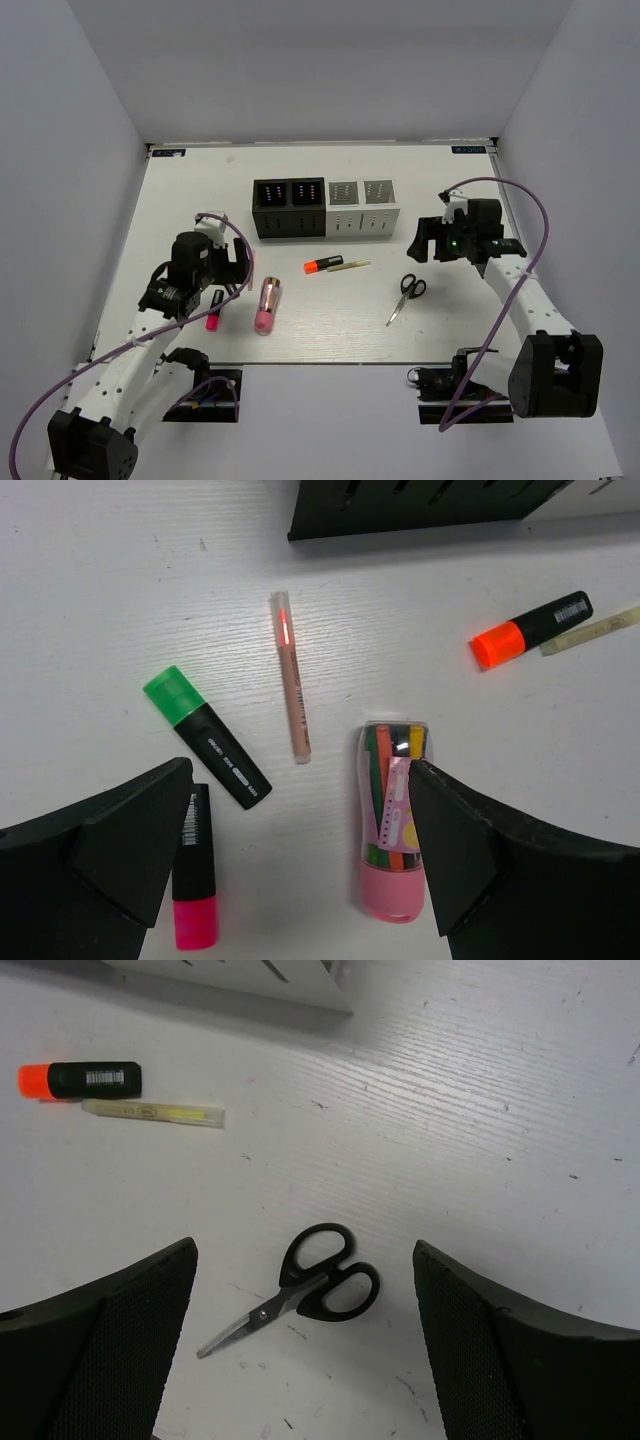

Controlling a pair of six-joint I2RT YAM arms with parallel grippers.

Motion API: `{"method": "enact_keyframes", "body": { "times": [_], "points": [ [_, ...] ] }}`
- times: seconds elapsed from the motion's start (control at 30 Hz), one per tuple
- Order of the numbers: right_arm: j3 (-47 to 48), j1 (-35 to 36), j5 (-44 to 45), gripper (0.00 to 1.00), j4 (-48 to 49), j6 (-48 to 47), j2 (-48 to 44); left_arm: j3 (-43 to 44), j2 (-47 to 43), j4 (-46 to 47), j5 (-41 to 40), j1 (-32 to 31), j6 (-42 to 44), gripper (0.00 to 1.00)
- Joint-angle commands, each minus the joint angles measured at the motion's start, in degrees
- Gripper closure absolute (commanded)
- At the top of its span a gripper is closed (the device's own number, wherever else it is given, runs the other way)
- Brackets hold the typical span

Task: Sort the stationery into containers
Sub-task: Grab a piece of stationery with the left arm

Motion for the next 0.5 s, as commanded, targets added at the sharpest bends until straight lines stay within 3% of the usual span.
{"method": "enact_keyframes", "body": {
  "times": [0.0,0.13,0.23,0.37,0.4,0.43,0.47],
  "points": [
    [1.94,-0.41,-1.90,0.10,1.34,-1.46,-1.74,-0.39,-0.81,1.02,3.65,0.12,0.63,0.00],
    [1.85,-0.50,-3.65,0.10,-0.75,-6.36,-2.36,-0.66,-1.07,1.46,5.23,0.12,0.81,0.00],
    [2.21,-0.76,-10.14,0.10,-5.58,-14.34,-3.06,-0.66,-0.98,1.73,6.29,0.12,0.81,0.00],
    [1.32,-0.94,-13.86,0.10,-6.47,-17.46,-4.12,-0.66,-0.37,1.81,7.87,0.04,0.98,0.08],
    [1.50,-0.94,-13.94,0.10,-6.39,-17.72,-4.03,-0.75,-0.11,1.99,8.75,-0.31,1.07,0.13],
    [1.50,-0.85,-14.37,0.10,-6.74,-17.99,-3.94,-0.66,0.16,2.16,9.36,-0.40,1.25,0.31],
    [1.94,-0.94,-15.34,0.10,-7.44,-18.95,-3.77,-0.49,1.46,2.17,11.02,-1.10,1.68,0.43]
  ]
}}
